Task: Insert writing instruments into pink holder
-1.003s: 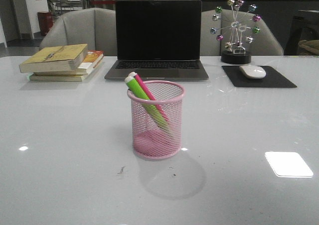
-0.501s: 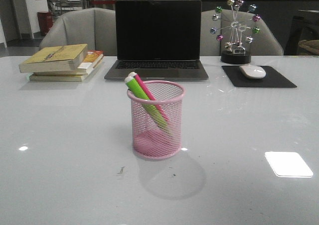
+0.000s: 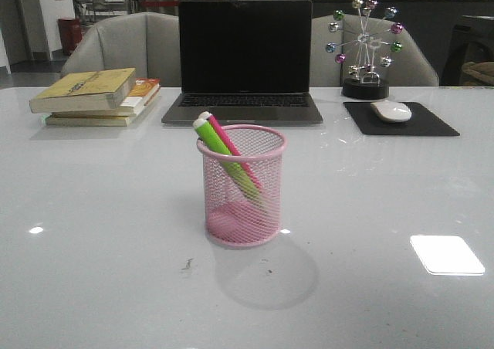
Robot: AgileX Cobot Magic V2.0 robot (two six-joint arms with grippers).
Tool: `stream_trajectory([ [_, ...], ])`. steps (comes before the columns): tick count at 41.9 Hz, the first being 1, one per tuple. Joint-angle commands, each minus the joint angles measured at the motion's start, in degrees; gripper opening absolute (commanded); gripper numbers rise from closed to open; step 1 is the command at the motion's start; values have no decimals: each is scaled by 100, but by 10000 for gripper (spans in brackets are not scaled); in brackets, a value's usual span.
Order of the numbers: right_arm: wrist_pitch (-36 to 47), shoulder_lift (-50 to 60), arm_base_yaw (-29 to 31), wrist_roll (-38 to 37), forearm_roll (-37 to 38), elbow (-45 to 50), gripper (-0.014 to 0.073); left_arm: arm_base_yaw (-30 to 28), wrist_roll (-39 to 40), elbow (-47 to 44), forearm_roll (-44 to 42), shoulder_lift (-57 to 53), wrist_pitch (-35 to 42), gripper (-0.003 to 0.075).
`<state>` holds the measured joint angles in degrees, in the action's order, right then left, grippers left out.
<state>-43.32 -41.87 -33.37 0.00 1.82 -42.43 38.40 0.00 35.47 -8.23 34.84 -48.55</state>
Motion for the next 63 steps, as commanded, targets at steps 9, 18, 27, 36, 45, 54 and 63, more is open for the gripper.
stream_trajectory([
  [9,330,33,4,55,16,-156,58,-409,76,39,-26,-321,459,95],
  [18,335,33,4,55,16,-156,58,-1752,76,-858,335,-1354,2122,96],
  [27,335,33,4,55,16,-156,58,-2666,65,-2361,785,-2458,3982,96],
  [36,335,33,4,55,16,-156,58,-3172,65,-3455,905,-3373,4772,96],
  [45,332,33,4,55,16,-156,58,-3381,65,-3594,905,-3619,4786,96],
  [54,332,33,4,55,16,-156,58,-3381,65,-3594,905,-3619,4855,96],
  [63,332,33,4,55,16,-156,58,-3381,-393,-3594,1093,-3619,5043,96],
])
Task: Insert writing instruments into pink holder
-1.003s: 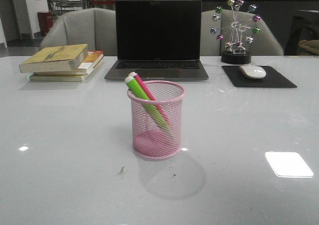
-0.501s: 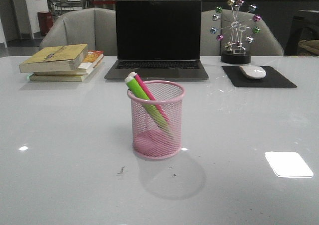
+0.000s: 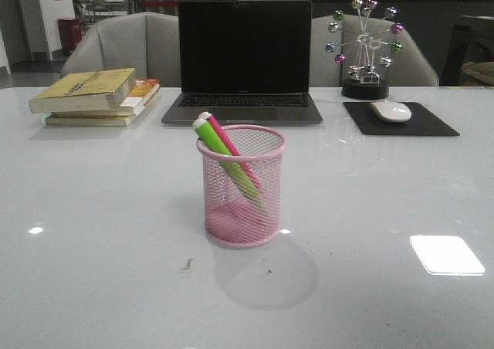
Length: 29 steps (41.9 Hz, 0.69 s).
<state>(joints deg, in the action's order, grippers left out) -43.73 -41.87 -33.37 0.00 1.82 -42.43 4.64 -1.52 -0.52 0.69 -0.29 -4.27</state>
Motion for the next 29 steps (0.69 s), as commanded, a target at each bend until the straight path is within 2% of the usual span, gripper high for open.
stream_trajectory([
  [1,373,33,4,55,16,-156,58,-5,-339,5,283,-106,629,96],
  [29,373,33,4,55,16,-156,58,-5,-446,5,409,-106,704,96],
])
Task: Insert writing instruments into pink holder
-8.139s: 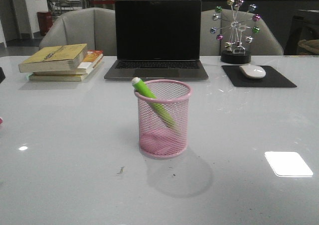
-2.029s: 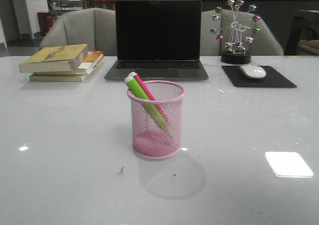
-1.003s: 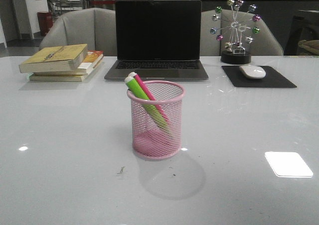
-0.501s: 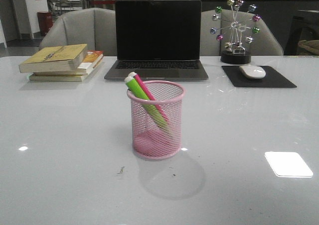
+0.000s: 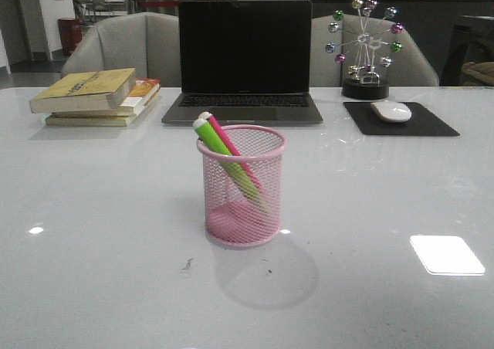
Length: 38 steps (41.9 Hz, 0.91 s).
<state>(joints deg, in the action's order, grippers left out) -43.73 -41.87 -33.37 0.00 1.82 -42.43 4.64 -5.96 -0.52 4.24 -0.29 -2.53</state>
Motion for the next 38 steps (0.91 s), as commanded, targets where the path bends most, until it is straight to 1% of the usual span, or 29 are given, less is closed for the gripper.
stream_trajectory([
  [1,373,33,4,55,16,-156,58,-5,-2,5,55,-106,531,96],
  [11,400,49,4,55,16,-140,58,-5,-2,5,55,-106,531,96],
  [14,500,206,76,55,132,-24,58,-5,-2,5,55,-106,531,96],
  [19,1375,848,626,55,132,588,58,-5,-2,5,55,-97,531,95],
  [23,2377,1648,1215,55,132,1336,58,-5,-2,5,55,-97,531,95],
  [30,3843,2834,2268,55,132,2787,58,-5,-2,5,55,-97,531,96],
  [33,4373,3252,2598,55,132,3310,58,-5,-2,5,55,-97,531,96],
  [38,4924,3903,3002,0,127,4016,58,-5,-2,5,55,-97,531,96],
])
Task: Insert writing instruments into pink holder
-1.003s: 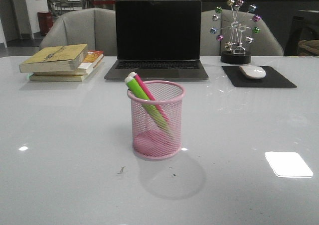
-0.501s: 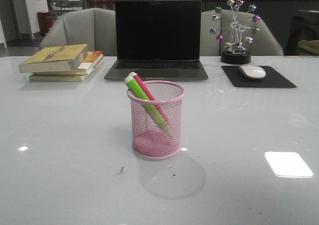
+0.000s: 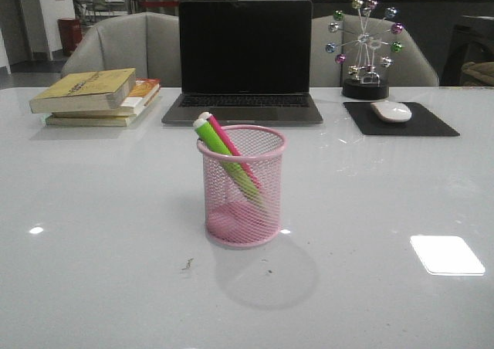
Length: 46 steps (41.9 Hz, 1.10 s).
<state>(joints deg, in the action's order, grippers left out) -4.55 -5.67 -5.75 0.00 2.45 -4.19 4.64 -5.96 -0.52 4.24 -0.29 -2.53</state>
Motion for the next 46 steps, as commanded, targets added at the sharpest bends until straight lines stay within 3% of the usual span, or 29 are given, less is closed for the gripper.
stream_trajectory([
  [1,1042,342,278,-33,60,250,58,-5,-2,5,55,-97,531,95],
  [16,607,759,505,-75,-2,511,58,-5,-2,5,55,-97,531,96],
  [38,739,754,505,-146,-2,511,58,-5,-2,5,55,-97,531,96],
  [46,710,754,505,-135,-447,511,58,-5,-2,5,55,-97,531,96],
])
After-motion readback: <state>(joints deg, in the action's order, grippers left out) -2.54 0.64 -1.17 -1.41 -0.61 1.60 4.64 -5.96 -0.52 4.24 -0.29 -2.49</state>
